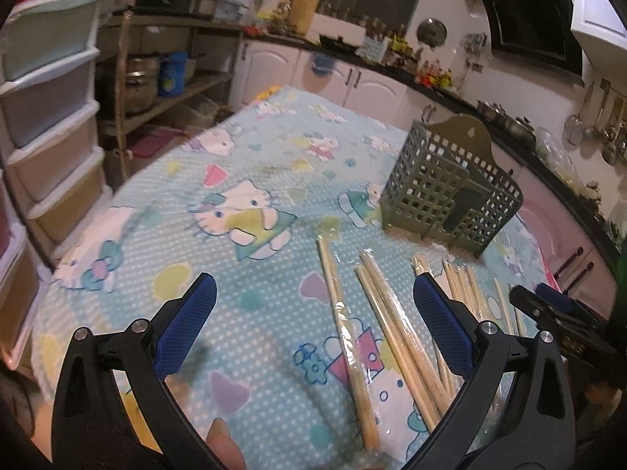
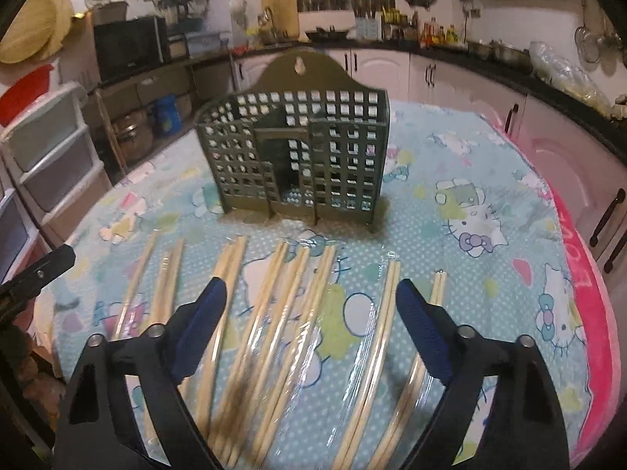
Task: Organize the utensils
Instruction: 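Lower the left and right tools and close each on a wrapped chopstick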
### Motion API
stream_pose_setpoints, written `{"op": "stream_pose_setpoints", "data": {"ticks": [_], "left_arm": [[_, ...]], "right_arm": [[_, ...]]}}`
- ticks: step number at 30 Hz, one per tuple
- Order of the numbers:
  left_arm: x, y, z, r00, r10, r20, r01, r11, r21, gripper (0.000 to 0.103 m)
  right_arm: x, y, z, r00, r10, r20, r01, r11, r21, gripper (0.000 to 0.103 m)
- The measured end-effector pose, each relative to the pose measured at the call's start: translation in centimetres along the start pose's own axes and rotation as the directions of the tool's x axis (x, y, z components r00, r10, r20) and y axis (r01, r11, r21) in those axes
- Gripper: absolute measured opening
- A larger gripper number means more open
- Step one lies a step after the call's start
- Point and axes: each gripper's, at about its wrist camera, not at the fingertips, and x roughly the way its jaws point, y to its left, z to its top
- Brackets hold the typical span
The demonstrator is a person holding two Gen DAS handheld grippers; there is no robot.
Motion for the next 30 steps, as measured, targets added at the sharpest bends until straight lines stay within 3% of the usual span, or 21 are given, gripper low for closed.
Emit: {"op": "stream_pose_setpoints", "data": {"ticks": [5, 15, 22, 30], "left_arm": [[3.0, 0.3, 0.7, 0.995, -0.039, -0.087, 0.037, 0.999, -0.022, 0.089], [8.2, 0.2, 1.4, 0.966, -0.095, -0.241, 0.09, 0.995, -0.029, 0.04], [9.8, 0.2, 2.3, 0.962, -0.075, -0.262, 0.074, 0.997, -0.013, 0.031], [11.1, -0.2, 3.0, 0.964, -0.031, -0.266, 0.037, 0.999, 0.015, 0.03]], "right_arm": [[2.1, -0.7, 0.7, 0.998, 0.018, -0.055, -0.018, 1.0, 0.013, 0.063], [5.5, -1.7, 1.6, 0.989, 0.038, -0.146, -0.036, 0.999, 0.013, 0.029], [8.1, -2.1, 2.5, 0.982, 0.022, -0.187, -0.018, 0.999, 0.026, 0.027], [9.9, -2.3, 3.1, 0.98, 0.0, -0.199, 0.007, 0.999, 0.035, 0.027]]}}
